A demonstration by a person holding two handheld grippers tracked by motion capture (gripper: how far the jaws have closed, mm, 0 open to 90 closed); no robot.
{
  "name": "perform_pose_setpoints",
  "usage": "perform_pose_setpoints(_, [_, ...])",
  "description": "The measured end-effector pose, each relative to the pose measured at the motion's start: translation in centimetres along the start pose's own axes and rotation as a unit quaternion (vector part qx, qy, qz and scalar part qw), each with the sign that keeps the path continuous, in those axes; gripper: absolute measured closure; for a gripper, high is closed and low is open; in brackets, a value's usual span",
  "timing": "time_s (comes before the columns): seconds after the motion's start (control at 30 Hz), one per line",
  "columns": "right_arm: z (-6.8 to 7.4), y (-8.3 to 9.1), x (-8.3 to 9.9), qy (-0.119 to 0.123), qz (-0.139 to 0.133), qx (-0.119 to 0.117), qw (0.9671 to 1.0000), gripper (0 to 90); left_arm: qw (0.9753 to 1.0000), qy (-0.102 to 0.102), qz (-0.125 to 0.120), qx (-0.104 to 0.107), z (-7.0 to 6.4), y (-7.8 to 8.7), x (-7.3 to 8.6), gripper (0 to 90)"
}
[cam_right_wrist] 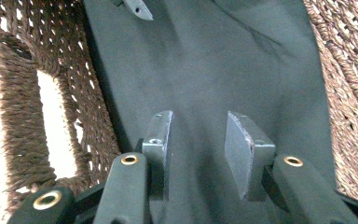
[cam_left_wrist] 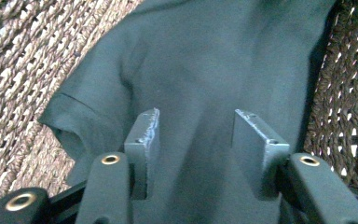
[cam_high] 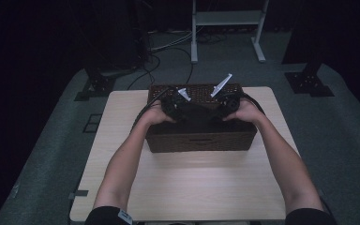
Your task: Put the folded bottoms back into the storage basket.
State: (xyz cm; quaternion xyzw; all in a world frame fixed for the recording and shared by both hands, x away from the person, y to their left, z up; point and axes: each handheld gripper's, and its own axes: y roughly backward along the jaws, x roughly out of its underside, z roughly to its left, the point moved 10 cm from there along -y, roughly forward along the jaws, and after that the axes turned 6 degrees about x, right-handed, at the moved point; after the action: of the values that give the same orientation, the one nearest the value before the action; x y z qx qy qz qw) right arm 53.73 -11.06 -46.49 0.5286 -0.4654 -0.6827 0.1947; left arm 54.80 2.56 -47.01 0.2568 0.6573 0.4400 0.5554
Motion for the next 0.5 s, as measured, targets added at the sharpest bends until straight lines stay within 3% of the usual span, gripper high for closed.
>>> perform_pose_setpoints(0.3, [0.1,0.2,0.1,-0.003,0.003,0.005,1.0000,61.1,1.0000,0.007,-0.004,0.001,-0.1,0.2,-0.1,47.5])
perform_pose_setpoints(0.5, [0.0,1.2,0.2,-0.008,-0.019,0.008,0.9998,59.0,0.9999,0.009,-0.014,0.004,-0.5,0.8,-0.3,45.6])
